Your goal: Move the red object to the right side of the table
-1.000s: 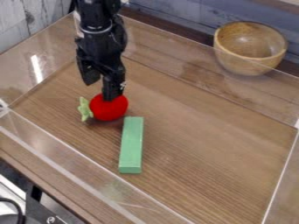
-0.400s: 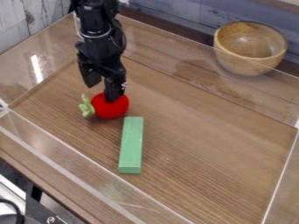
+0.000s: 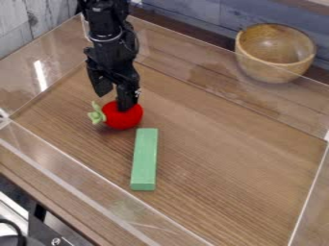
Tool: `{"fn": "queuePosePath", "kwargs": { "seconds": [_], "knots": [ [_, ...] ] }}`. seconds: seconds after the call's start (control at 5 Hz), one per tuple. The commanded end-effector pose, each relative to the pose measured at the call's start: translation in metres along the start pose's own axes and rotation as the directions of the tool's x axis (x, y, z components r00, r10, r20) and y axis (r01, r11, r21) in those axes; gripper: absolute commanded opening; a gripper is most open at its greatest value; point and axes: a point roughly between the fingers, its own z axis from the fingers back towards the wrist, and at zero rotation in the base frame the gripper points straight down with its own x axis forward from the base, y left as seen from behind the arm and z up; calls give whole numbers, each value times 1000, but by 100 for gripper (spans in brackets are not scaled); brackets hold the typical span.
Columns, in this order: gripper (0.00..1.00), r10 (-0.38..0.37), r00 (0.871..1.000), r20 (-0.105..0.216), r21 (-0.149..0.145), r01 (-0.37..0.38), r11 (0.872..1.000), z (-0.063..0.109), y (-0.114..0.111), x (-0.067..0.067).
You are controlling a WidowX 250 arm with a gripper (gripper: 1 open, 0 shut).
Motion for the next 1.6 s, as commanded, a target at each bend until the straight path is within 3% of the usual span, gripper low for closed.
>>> {"fn": "queuePosePath", "kwargs": {
  "seconds": [0.0, 1.4],
  "knots": [
    [100, 14, 999, 39, 14, -14, 1000, 7, 10, 9],
    [100, 74, 997, -2, -95, -74, 993, -12, 16, 18]
  ]
}}
